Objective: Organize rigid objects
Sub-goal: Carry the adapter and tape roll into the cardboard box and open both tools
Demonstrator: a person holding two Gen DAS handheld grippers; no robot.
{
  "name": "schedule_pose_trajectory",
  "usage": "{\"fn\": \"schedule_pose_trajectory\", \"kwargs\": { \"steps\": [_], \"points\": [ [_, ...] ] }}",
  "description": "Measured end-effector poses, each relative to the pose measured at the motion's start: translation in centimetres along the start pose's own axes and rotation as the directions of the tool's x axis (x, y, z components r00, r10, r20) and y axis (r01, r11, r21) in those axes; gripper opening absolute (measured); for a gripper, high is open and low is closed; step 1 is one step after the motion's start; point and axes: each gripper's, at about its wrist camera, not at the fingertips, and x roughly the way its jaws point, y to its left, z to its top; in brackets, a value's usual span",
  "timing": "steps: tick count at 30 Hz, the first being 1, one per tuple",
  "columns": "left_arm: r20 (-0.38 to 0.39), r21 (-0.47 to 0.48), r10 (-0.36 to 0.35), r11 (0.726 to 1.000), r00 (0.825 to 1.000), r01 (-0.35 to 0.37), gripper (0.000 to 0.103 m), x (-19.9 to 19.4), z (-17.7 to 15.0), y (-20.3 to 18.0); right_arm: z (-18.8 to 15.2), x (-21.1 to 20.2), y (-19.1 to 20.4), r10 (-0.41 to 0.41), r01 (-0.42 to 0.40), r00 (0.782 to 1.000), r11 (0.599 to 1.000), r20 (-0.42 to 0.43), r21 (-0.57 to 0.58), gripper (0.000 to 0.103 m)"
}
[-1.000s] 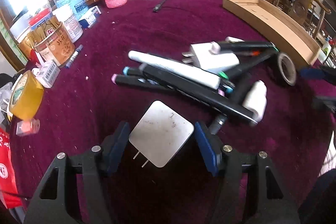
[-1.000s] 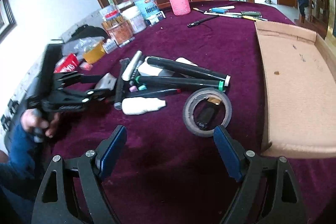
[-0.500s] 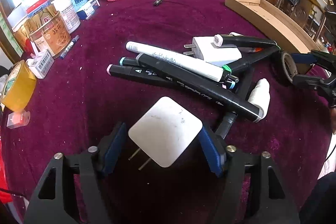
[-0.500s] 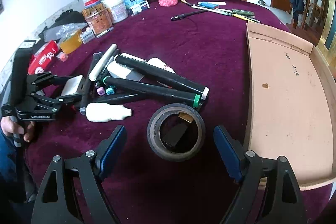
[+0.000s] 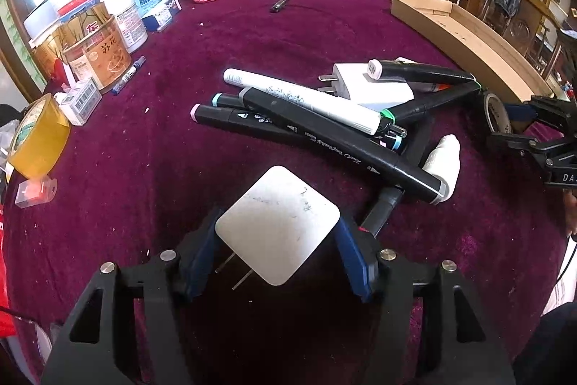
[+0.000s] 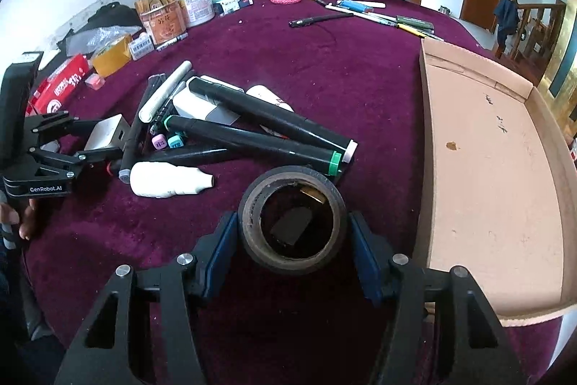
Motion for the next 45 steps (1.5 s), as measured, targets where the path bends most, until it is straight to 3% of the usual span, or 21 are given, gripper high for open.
{"fn": "schedule_pose_trajectory", "kwargs": {
  "steps": [15, 21, 33, 45],
  "points": [
    [0.064, -0.019, -0.019, 1.0, 0.998, 0.021, 0.061, -2.6, 0.3, -0.5, 0.1, -2.9, -0.5, 0.051, -0.057, 0.995, 0.996, 0.082, 0.063, 0.055],
    [0.116, 0.002, -0.072, 0.997, 0.991, 0.072, 0.061, -4.8, 2.0, -1.9, 0.3, -4.3, -1.5, 0.082, -0.094, 0.99, 0.99, 0.116, 0.103, 0.055],
    [0.162, 0.13, -0.216, 0.972, 0.963, 0.197, 0.061, -6.8, 8.5, -10.6, 1.4, -9.2, -7.7, 0.053, -0.099, 0.978, 0.969, 0.203, 0.226, 0.055],
    [0.091, 0.2, -0.332, 0.93, 0.939, 0.309, 0.061, -2.2, 16.6, -20.9, 5.8, -10.1, -17.1, 0.028, -0.095, 0.982, 0.927, 0.184, 0.363, 0.055]
  ]
}}
